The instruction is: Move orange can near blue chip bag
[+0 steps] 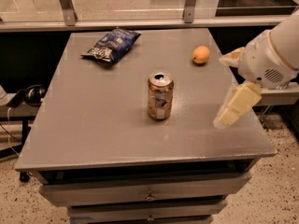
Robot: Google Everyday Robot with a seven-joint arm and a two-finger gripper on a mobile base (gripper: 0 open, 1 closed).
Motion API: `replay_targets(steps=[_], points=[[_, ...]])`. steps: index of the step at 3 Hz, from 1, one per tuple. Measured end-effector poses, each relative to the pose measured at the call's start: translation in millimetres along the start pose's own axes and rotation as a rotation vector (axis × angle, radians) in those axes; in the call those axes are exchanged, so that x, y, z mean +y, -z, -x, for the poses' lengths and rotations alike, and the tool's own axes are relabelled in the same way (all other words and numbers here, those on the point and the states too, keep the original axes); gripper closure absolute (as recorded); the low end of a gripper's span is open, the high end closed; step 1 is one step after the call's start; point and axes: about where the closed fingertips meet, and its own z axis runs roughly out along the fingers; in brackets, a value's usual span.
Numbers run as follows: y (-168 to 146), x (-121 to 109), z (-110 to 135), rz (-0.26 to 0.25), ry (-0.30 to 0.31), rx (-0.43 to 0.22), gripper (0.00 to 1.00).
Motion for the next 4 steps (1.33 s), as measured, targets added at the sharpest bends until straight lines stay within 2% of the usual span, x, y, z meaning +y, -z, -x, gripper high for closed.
replay_targets(steps=[1,2,3,4], points=[[-38,-7,27,0.044,-0.026,-0.226,0.0],[-61,-5,53,0.079,-0.047,-0.425,0.0],[-81,0,73,0.105,-0.059,-0.587,0.0],[-98,5,96,0.12,-0.053,-0.719,0.17]])
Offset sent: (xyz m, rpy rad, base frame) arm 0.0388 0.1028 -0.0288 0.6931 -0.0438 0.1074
